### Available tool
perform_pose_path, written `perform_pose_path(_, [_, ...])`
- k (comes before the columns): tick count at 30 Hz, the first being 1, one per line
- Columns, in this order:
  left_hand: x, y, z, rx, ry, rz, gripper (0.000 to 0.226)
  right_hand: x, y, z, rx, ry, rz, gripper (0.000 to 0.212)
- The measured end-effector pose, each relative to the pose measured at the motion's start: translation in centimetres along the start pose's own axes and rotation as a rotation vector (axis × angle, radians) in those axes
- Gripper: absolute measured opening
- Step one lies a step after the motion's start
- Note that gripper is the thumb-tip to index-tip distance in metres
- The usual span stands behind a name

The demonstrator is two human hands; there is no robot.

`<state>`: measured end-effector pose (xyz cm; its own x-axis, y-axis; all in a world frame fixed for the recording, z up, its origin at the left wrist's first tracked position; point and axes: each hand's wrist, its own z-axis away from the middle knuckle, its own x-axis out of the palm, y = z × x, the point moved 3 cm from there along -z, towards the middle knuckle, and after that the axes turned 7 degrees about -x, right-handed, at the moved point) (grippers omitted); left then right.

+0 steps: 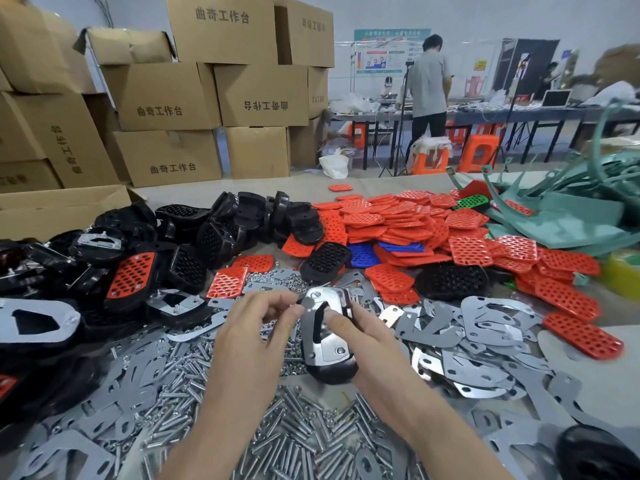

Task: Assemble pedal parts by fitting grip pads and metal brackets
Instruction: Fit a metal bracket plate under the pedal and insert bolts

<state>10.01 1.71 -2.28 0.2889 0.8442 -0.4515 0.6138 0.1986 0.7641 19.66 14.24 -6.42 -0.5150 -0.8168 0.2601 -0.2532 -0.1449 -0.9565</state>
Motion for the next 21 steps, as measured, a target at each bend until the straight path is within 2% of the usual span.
perform_pose_path(9, [-0.2, 0.4, 0.2, 0.057, 0.055, 0.075, 0.007, 0.9, 0.1, 0.3, -0.066, -0.16, 0.058, 0.03])
perform_pose_path(21, [0.1, 0.1, 0.2, 0.018, 0.078, 0.155, 0.011, 1.4, -0.4, 1.0, -0.097, -0.216, 0.038, 0.033])
